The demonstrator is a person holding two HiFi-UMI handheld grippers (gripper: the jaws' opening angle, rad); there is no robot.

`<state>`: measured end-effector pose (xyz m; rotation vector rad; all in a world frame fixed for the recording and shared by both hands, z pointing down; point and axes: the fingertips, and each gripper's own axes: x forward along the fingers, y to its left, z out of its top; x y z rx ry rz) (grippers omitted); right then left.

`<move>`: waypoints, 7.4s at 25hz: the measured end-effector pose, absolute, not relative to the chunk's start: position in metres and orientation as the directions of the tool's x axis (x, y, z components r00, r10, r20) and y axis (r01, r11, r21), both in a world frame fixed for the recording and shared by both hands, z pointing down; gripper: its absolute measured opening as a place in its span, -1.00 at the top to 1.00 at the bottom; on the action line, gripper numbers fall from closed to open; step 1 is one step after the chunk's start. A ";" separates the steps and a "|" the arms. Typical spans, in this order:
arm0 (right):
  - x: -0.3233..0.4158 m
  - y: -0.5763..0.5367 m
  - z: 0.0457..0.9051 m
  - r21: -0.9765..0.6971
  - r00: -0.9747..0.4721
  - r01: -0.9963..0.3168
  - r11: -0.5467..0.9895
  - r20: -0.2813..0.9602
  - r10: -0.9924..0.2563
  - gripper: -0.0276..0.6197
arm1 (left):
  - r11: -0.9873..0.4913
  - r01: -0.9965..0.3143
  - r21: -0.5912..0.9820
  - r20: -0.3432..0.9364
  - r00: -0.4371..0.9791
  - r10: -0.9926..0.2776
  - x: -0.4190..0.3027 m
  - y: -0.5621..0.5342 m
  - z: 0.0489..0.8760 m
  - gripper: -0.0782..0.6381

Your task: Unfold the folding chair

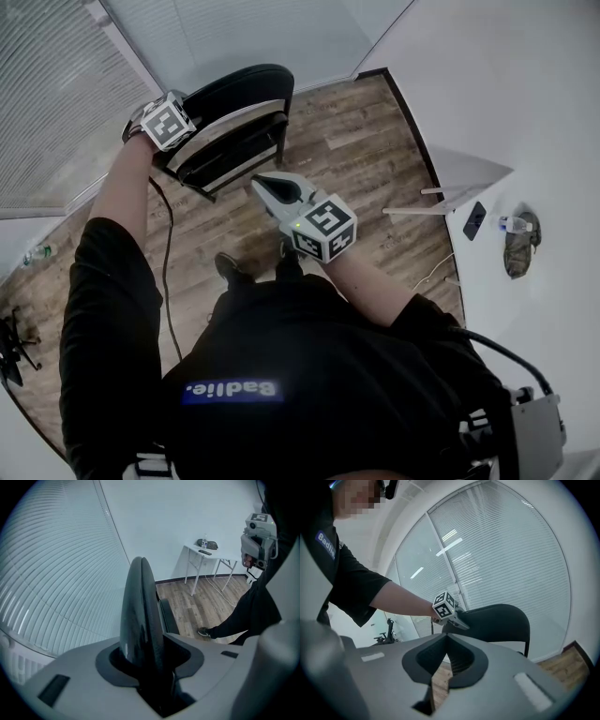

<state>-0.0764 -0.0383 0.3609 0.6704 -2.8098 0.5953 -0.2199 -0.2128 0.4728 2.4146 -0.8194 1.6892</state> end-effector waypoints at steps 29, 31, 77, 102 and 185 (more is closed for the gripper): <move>-0.081 -0.091 0.474 -0.498 -0.826 -0.562 0.661 0.379 -0.417 0.90 | -0.854 -0.451 -0.260 0.880 0.254 -0.402 -0.214 -0.220 0.481 0.36; -0.084 -0.093 0.479 -0.520 -0.824 -0.566 0.640 0.380 -0.420 0.90 | -0.854 -0.451 -0.258 0.880 0.255 -0.401 -0.214 -0.217 0.478 0.36; -0.128 -0.195 0.683 -0.867 -0.676 -0.470 -0.163 0.473 -0.565 0.24 | -0.857 -0.408 -0.315 0.874 0.228 -0.430 -0.189 -0.165 0.483 0.37; -0.066 -0.109 0.704 -0.865 -0.688 -0.455 -0.210 0.491 -0.534 0.41 | -0.871 -0.408 -0.272 0.889 0.241 -0.390 -0.170 -0.138 0.497 0.37; 0.082 0.092 1.038 -0.855 -0.664 -0.252 -0.454 0.494 -0.561 -0.28 | -0.891 -0.451 0.057 0.902 0.406 -0.148 -0.169 -0.199 0.675 0.23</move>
